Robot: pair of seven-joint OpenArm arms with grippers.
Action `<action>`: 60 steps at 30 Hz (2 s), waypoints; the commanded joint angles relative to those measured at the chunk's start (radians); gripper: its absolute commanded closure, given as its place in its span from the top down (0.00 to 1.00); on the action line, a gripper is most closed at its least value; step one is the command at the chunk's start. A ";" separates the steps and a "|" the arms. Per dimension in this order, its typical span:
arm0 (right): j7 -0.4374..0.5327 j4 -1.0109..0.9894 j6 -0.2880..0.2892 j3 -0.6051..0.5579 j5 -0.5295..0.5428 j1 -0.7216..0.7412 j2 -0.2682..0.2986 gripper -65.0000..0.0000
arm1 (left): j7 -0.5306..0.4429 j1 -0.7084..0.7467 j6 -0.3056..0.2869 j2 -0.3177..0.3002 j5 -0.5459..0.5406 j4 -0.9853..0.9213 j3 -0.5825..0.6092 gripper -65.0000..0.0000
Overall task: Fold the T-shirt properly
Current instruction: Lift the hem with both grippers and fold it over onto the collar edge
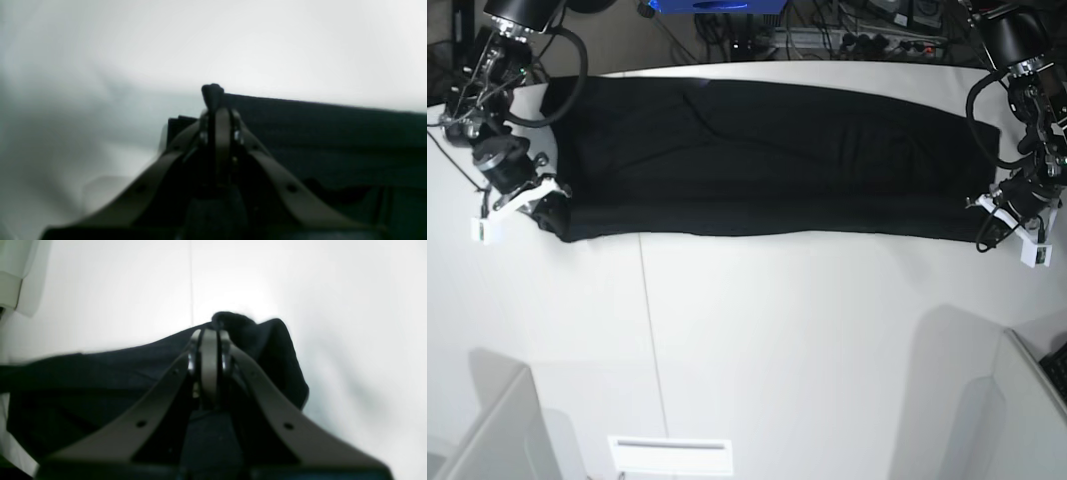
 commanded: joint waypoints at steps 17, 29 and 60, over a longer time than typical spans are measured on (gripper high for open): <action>-0.077 0.219 0.004 0.113 0.017 -0.213 -0.162 0.00 | 0.030 0.068 -0.001 -0.076 -0.045 0.071 0.003 0.00; -0.097 0.214 0.004 0.106 0.015 -0.318 -0.197 0.00 | 0.025 0.140 -0.001 -0.107 -0.045 0.058 0.040 0.00; -0.005 0.223 -0.064 -0.048 -0.032 -0.304 -0.040 0.31 | 0.030 0.249 -0.001 0.067 0.087 0.240 -0.161 0.65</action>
